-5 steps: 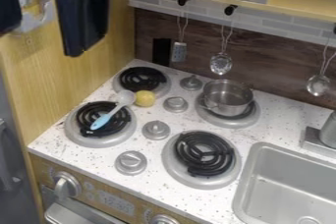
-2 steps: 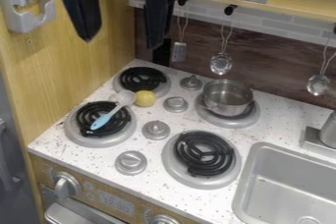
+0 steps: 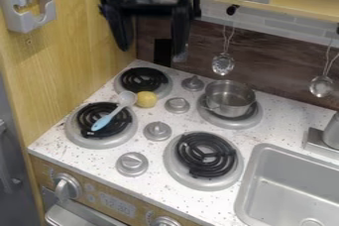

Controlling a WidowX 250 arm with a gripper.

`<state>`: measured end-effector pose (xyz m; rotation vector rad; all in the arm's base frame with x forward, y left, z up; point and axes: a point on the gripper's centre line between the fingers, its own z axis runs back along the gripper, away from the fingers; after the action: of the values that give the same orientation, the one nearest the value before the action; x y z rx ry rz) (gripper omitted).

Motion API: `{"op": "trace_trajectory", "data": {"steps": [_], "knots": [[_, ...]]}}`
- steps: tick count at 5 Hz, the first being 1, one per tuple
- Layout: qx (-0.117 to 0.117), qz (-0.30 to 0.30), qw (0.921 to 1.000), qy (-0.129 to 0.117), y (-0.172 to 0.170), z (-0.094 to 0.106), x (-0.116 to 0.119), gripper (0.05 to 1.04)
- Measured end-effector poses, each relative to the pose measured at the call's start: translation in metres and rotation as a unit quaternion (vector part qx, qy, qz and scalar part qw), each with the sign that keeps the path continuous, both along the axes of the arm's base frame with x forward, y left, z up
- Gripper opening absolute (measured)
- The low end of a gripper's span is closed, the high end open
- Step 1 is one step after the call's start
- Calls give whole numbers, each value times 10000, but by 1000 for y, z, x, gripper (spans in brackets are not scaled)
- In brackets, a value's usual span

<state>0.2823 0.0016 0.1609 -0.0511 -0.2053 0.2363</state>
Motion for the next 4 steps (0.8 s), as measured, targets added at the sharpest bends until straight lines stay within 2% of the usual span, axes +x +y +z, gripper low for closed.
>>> {"op": "trace_trajectory", "data": {"steps": [1,2,4], "knots": [[95,88,9999,28,2,-21,31,998],[-67,38,9999,129,0,-33,55,998],[-467,-310,9979,330,-7,-60,75,998]]}}
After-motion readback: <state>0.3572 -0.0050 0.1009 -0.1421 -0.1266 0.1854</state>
